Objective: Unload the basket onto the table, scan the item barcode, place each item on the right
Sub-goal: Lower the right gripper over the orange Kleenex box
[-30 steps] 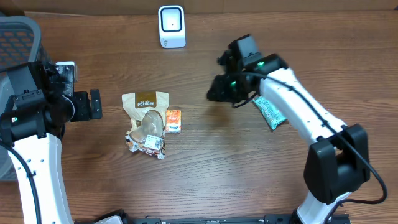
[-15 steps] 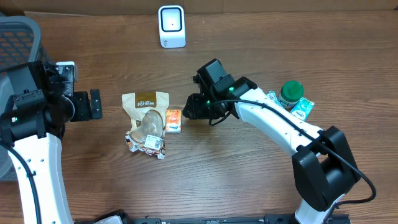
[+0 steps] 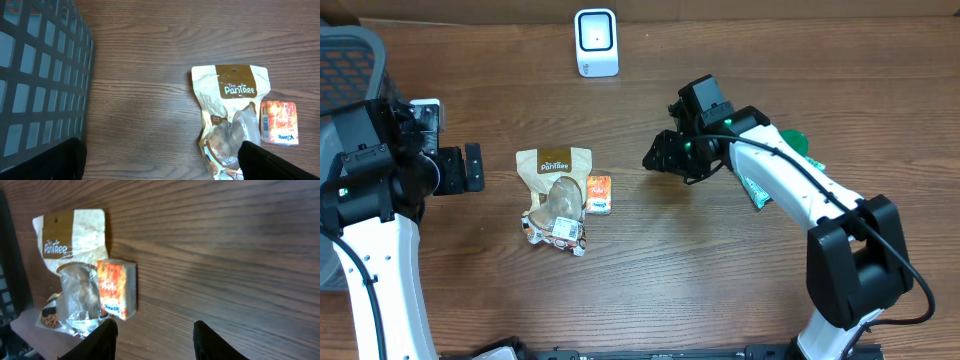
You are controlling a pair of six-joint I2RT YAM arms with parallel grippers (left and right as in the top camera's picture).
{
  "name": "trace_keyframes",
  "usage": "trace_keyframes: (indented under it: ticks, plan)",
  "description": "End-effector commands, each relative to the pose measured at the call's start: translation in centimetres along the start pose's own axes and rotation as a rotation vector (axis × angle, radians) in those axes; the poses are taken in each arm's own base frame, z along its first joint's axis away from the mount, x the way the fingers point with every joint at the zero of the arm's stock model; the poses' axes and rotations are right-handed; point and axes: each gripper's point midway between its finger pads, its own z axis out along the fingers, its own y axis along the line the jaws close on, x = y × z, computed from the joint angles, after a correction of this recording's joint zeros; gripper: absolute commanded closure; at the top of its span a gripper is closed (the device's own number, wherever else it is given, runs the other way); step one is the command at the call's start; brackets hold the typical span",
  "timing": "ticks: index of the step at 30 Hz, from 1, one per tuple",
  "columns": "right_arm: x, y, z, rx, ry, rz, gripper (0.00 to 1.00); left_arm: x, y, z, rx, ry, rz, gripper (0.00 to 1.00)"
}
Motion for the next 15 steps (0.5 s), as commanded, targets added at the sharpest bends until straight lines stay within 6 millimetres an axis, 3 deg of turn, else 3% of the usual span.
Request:
trace_keyframes:
  ticks: [1,15]
  plan:
    - [0.89,1.09,0.34,-0.017,0.021,-0.031,0.52,-0.38,0.09,-0.33,-0.006,-0.013,-0.013,0.0]
    - [1.42,1.53,0.71,-0.004,0.026,-0.05,0.51,-0.38,0.09,-0.33,-0.006,-0.013,-0.013,0.0]
